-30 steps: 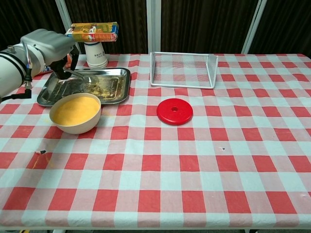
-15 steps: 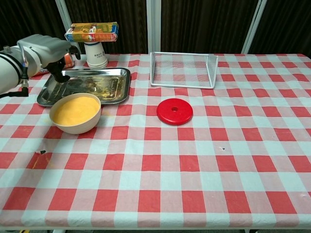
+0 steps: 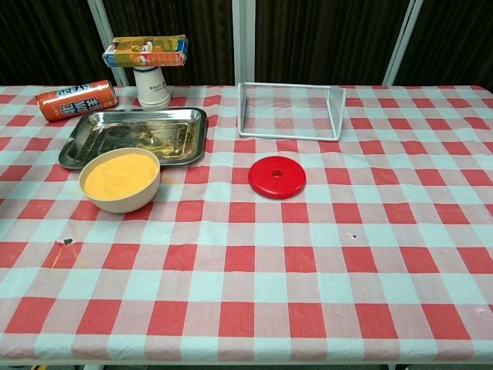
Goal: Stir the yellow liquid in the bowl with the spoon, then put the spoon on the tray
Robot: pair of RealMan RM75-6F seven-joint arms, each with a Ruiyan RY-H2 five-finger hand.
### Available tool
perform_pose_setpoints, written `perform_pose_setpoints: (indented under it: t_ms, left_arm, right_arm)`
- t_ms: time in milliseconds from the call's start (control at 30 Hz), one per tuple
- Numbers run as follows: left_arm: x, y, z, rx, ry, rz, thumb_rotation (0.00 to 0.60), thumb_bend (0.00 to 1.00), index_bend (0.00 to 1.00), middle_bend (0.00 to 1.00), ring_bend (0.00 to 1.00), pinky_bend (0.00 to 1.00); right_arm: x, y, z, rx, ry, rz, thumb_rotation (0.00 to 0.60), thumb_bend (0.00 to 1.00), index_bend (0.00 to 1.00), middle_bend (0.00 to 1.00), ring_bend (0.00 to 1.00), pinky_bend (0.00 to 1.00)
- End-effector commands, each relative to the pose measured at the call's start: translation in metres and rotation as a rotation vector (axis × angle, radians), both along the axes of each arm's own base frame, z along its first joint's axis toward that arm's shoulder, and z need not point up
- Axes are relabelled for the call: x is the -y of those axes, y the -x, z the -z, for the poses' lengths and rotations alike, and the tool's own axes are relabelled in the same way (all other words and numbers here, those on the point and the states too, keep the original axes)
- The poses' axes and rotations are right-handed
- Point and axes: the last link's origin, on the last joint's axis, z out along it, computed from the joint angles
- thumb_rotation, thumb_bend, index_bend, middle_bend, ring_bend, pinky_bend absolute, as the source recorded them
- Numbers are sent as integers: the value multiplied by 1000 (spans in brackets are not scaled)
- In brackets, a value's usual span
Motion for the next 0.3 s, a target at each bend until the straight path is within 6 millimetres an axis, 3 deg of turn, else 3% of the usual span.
perform_pose_setpoints:
  t_ms: [33, 300]
  left_arm:
    - [46, 21, -21, 7, -31, 7, 600, 161, 249, 358, 310, 288]
    - [117, 38, -35, -21, -104, -9, 600, 161, 249, 341, 291, 272]
  right_arm:
    - [0, 0, 2, -1, -6, -1, 600, 201, 0, 0, 0, 0]
    - [-4, 0, 15, -2, -40, 9, 600, 201, 0, 0, 0, 0]
